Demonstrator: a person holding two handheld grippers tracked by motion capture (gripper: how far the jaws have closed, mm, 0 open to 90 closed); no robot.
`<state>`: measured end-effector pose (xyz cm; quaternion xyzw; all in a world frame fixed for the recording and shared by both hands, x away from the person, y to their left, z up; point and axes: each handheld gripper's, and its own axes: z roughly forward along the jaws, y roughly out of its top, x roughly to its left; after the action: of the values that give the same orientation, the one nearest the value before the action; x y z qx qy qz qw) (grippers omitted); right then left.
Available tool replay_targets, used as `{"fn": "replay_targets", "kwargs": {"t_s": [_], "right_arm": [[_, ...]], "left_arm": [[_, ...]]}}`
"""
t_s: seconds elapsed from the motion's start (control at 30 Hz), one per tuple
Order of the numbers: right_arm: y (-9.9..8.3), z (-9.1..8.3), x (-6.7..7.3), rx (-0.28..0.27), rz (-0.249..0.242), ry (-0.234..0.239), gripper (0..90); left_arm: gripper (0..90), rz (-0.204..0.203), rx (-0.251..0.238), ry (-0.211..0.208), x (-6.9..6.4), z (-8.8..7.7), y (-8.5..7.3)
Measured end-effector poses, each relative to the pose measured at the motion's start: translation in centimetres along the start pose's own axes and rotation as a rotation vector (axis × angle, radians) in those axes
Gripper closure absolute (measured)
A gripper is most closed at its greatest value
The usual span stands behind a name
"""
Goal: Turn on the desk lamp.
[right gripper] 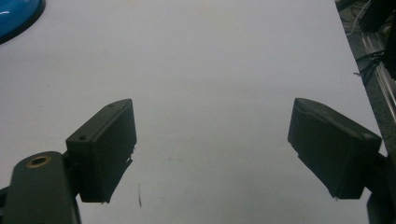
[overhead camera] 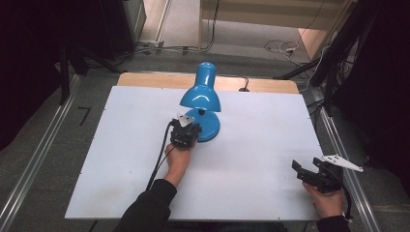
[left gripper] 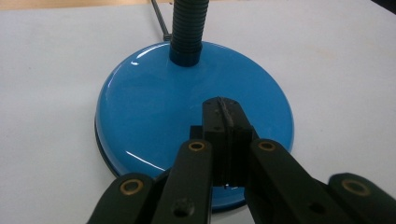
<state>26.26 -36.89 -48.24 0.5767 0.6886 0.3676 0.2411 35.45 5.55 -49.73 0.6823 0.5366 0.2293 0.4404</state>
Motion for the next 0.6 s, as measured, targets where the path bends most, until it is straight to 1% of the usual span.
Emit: {"fn": "replay_targets", "kwargs": {"t_s": [0.07, 0.17, 0.37, 0.43, 0.47, 0.5, 0.6], "right_arm": [[0.0, 0.0, -0.02, -0.001, 0.0, 0.0, 14.1], [0.0, 0.04, -0.1, 0.002, 0.0, 0.002, 14.1], [-0.01, 0.01, -0.07, 0.002, 0.002, 0.001, 14.1], [-0.01, 0.02, -0.08, 0.003, 0.002, 0.001, 14.1], [-0.01, 0.01, -0.08, 0.003, 0.002, 0.001, 14.1], [0.0, 0.01, -0.07, 0.003, 0.002, 0.001, 14.1], [-0.01, -0.02, -0.02, 0.002, 0.002, 0.0, 14.1]], "left_arm": [[90.0, -0.004, 0.0, -0.003, -0.01, 0.05, 0.05], [90.0, 0.008, 0.009, -0.005, -0.24, 0.41, 0.07], [90.0, 0.009, 0.015, -0.001, -0.45, 0.72, -0.15], [90.0, -0.004, 0.02, -0.004, -0.37, 0.72, -0.13], [90.0, -0.018, 0.02, -0.007, -0.33, 0.72, -0.13], [90.0, -0.016, 0.021, -0.004, -0.35, 0.7, -0.15], [90.0, 0.015, 0.01, 0.018, -0.71, 0.67, -0.36]]}}
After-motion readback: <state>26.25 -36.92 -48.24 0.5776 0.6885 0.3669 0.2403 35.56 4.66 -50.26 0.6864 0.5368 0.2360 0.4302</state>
